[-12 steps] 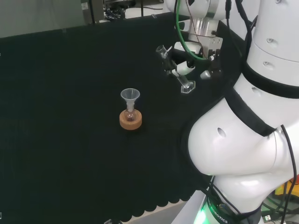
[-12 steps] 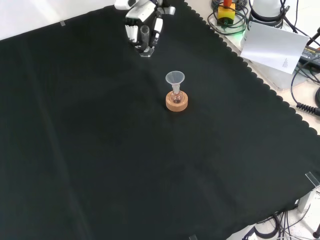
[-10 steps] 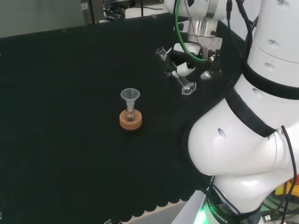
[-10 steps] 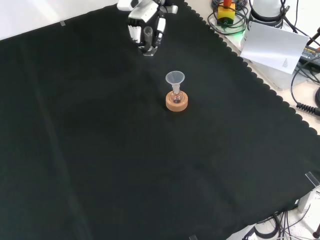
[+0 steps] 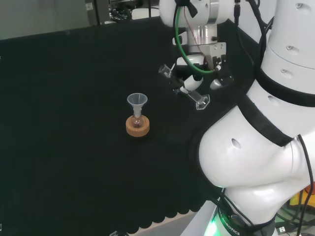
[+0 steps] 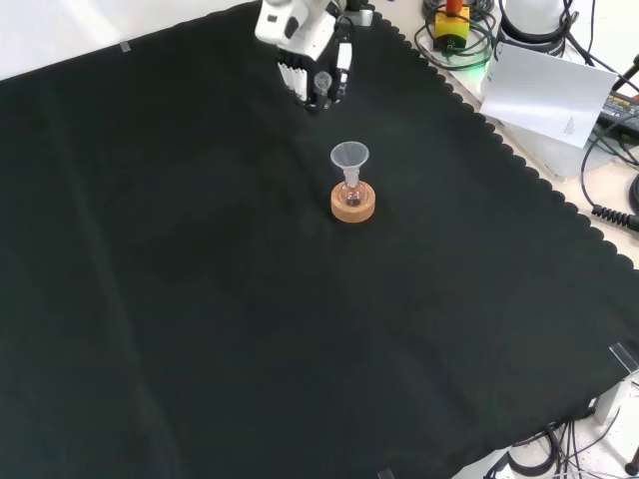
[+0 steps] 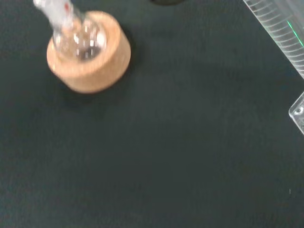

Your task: Pour the water from the graduated cylinder into the round-bottom flask.

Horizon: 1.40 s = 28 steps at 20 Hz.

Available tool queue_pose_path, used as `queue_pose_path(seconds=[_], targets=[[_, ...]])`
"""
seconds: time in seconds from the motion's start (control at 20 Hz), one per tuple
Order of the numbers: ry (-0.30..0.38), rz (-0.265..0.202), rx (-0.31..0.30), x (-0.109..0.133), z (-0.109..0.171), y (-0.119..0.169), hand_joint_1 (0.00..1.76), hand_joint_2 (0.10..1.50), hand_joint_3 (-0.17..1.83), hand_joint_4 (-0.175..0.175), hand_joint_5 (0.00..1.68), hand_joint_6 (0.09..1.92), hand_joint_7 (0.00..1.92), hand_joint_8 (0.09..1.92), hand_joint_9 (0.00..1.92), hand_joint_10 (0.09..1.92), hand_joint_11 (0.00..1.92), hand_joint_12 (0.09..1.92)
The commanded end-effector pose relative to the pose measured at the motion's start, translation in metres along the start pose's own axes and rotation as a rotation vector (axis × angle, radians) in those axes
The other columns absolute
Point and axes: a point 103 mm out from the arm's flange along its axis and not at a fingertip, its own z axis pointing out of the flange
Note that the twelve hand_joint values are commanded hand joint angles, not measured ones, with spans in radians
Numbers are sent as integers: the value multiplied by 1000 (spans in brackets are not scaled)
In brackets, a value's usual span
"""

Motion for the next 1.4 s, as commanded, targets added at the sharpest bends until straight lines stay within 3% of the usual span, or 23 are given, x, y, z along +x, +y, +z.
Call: queue_pose_path(seconds=[0.05, 0.35, 0.75, 1.4], targets=[[-100, -7, 155, 20, 11, 1, 1143, 1150, -4, -175, 928, 1093, 1112, 480, 1330, 112, 1220, 790], [-179, 0, 246, 31, 11, 7, 1143, 1151, -4, -175, 929, 1093, 1121, 478, 1335, 111, 1219, 787], [-217, 18, 322, 40, 2, 16, 1143, 1150, -4, -175, 929, 1092, 1129, 473, 1344, 110, 1222, 784], [-298, 74, 369, 45, -8, 26, 1143, 1151, -3, -175, 926, 1096, 1148, 462, 1356, 106, 1226, 778]])
